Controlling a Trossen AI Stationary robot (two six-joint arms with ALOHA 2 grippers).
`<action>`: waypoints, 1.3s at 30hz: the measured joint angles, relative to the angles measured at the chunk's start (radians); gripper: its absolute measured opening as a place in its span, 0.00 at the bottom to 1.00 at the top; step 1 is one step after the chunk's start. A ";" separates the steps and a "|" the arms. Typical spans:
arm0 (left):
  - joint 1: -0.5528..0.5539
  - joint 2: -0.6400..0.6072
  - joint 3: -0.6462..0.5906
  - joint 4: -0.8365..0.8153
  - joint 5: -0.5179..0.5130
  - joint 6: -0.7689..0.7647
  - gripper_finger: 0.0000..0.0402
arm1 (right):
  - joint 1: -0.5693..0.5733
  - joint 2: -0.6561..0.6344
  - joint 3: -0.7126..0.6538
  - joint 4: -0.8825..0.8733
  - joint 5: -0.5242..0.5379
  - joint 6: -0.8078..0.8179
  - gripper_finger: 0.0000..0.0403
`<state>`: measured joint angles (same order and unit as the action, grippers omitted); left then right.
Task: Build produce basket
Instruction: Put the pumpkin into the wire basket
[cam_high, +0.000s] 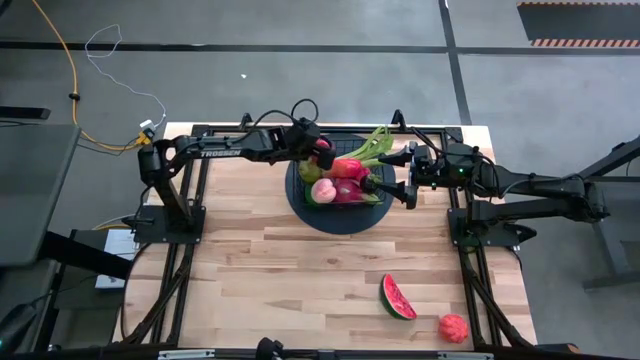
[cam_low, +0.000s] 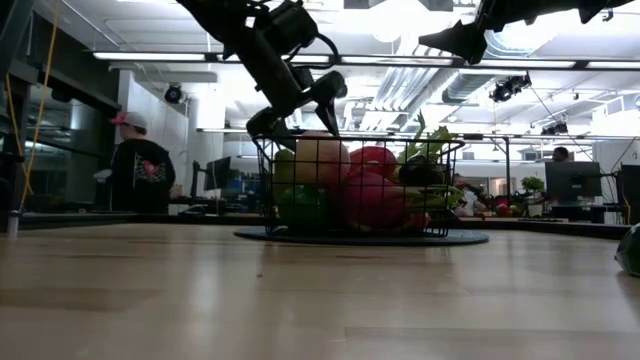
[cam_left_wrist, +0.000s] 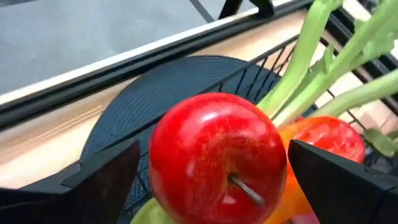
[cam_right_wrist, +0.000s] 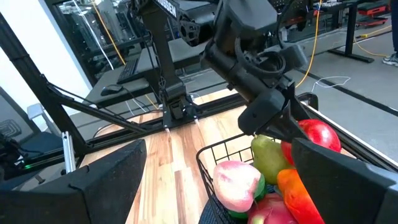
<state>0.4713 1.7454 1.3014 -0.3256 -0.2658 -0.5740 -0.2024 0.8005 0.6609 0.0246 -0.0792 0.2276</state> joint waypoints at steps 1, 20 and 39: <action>0.002 -0.001 0.009 -0.012 0.012 0.012 0.99 | 0.000 0.000 0.000 0.000 0.000 0.000 0.97; -0.130 -0.366 0.133 -0.152 0.184 0.364 0.99 | 0.000 0.000 0.000 0.000 0.000 -0.002 0.97; -0.347 -0.950 -0.615 0.447 0.059 0.234 0.99 | 0.000 0.000 0.000 0.001 0.000 0.000 0.97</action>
<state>0.1242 0.7956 0.6868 0.1212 -0.2066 -0.3399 -0.2020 0.8005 0.6609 0.0257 -0.0788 0.2272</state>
